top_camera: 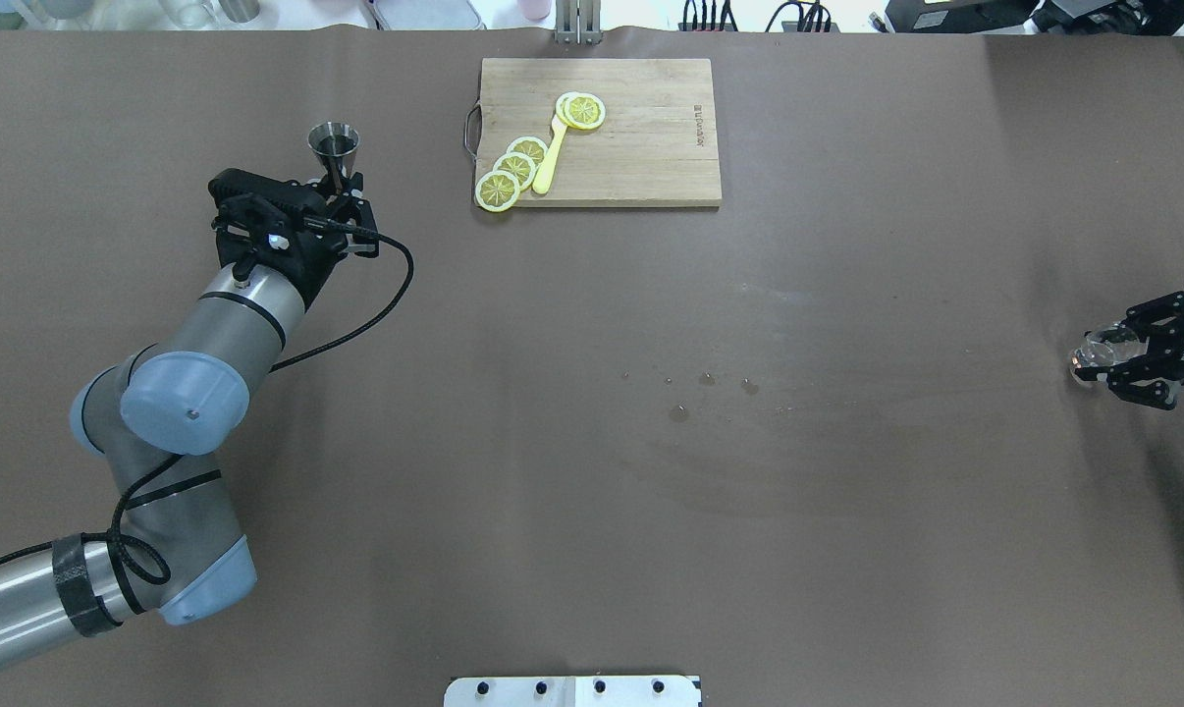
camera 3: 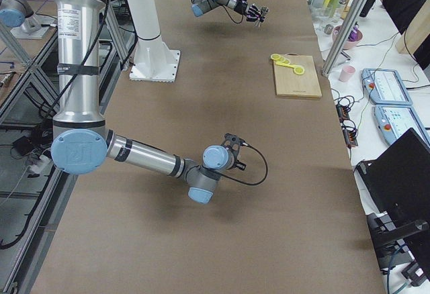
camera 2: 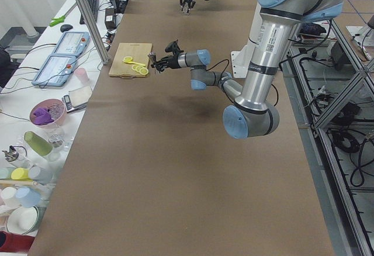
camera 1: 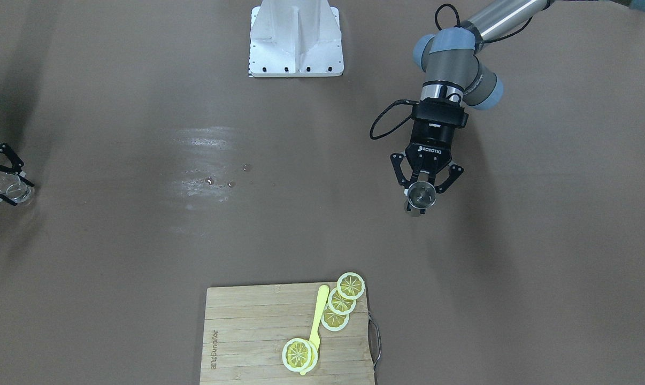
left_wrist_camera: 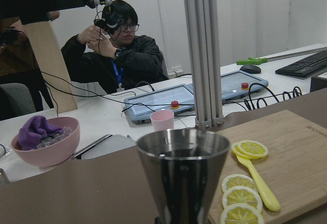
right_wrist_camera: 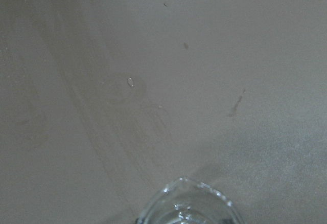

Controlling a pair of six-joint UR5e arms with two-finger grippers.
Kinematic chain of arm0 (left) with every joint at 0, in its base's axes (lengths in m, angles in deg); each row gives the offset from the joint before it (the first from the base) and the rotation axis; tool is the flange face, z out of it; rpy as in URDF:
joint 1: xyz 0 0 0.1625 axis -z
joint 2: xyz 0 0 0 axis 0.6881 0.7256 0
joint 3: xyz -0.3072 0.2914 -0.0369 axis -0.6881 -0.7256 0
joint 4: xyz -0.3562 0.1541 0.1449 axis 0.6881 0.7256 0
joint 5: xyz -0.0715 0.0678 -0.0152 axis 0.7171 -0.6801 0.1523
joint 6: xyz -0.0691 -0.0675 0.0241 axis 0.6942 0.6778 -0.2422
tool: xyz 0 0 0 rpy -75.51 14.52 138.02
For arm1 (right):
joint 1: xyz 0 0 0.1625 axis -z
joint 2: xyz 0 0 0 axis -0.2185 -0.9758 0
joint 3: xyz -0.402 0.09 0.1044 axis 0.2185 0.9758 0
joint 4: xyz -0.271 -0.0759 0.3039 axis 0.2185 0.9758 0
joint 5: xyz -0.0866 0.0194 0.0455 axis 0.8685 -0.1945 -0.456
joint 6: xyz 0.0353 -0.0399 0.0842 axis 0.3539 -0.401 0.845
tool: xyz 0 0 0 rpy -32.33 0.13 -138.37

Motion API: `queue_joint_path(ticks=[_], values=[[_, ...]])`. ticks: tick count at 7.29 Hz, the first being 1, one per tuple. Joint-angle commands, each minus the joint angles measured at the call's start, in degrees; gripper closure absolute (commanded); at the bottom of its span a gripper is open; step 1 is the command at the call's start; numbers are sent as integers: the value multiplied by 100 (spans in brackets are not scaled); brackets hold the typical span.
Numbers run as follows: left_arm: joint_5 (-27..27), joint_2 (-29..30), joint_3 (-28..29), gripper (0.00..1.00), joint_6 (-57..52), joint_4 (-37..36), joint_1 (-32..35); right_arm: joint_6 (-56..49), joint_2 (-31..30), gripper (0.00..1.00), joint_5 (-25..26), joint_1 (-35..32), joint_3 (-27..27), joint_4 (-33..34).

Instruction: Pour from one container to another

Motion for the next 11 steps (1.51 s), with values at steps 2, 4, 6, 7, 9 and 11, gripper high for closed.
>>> queue_joint_path(ticks=[2, 4, 6, 7, 9, 11], values=[[-726, -168, -4, 100, 995, -902, -6, 0, -23, 0, -118, -75, 65, 2], [-1130, -283, -13, 100, 1513, -1280, -23, 9, -32, 0, -302, -198, 91, 2], [-1474, -327, -74, 100, 2390, -1956, -85, 9, -67, 0, -626, -443, 109, 2], [-1536, -414, -101, 100, 3030, -2342, -94, 0, -102, 0, -828, -636, 118, 2], [-1607, -983, -502, 100, 3851, -2723, -461, 0, -260, 0, -1206, -927, 101, 2], [-1862, -1555, -908, 100, 4448, -2882, -909, 148, -417, 0, -1427, -1331, -328, 508]])
